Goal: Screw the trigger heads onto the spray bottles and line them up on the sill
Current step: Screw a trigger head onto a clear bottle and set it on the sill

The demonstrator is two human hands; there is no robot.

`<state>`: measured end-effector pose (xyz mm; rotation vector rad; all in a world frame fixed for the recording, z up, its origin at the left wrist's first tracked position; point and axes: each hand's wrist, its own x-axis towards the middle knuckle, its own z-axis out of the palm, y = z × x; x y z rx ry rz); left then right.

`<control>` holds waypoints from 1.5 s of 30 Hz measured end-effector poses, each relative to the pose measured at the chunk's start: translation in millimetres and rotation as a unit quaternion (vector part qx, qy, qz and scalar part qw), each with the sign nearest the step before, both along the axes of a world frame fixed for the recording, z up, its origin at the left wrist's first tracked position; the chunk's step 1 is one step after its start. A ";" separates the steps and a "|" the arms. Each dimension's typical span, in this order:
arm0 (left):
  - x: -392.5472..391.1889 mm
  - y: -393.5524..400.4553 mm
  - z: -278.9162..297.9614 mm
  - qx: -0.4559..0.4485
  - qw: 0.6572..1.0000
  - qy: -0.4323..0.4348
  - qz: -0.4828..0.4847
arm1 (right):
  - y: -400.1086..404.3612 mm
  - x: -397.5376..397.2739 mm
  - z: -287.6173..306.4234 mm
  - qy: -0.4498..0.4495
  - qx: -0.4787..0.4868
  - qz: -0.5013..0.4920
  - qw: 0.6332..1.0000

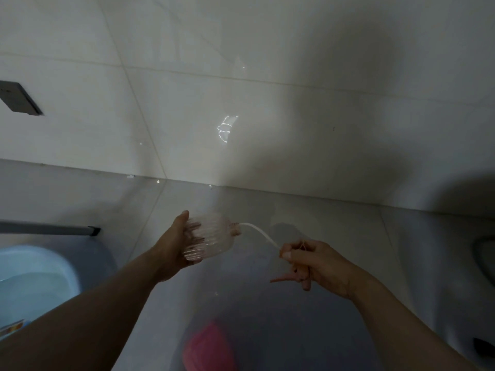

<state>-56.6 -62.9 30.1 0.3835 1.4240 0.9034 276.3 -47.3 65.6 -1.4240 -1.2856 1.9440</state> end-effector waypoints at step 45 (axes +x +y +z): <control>82.8 29.3 110.4 0.174 0.963 0.011 -0.204 | 14.7 -14.6 79.3 0.044 0.165 -0.115 0.979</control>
